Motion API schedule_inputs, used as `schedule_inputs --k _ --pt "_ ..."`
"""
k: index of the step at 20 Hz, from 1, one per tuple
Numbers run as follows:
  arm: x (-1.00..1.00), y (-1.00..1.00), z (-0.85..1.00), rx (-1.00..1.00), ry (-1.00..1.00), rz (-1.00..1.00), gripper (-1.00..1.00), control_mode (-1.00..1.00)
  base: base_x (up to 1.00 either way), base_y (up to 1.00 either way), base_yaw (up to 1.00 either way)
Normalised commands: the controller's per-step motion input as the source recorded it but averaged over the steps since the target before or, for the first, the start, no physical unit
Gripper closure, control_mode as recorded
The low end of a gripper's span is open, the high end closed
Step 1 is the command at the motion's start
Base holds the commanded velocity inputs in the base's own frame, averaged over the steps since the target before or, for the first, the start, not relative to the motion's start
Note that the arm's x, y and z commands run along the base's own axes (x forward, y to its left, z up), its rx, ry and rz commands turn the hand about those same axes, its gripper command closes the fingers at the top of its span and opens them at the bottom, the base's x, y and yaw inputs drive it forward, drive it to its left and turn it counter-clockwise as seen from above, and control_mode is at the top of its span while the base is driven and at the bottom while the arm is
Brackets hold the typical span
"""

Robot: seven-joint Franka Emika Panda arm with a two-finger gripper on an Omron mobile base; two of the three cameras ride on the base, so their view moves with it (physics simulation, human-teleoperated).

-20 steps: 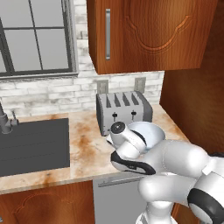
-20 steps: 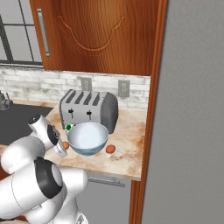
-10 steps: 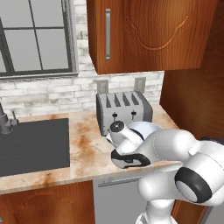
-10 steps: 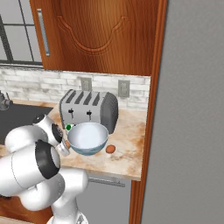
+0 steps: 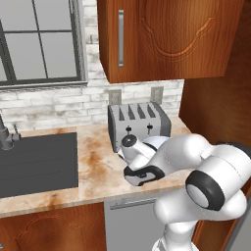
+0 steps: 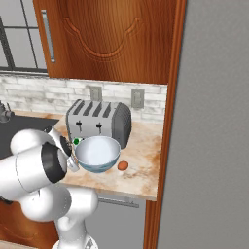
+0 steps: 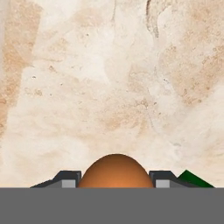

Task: Gather the eggs and milk located in the vicinity of the sink area and place them right next to the bowl.

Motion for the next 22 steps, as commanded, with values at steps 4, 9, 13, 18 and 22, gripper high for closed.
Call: schedule_inputs --k 4,9,13,18,22 --pt "0.0 0.0 -0.05 0.0 0.0 0.0 -1.0 -1.0 0.0 0.0 0.0" --pt "0.0 0.0 0.0 0.0 0.0 0.0 -1.0 -1.0 0.0 0.0 0.0" --pt "0.0 0.0 0.0 0.0 -0.01 0.0 -1.0 -1.0 0.0 0.0 0.0" --pt "0.0 0.01 0.02 0.0 -0.02 0.0 -1.0 -1.0 0.0 0.0 0.0" --pt "-0.01 0.1 0.07 0.0 -0.01 0.0 -1.0 -1.0 0.0 0.0 0.0"
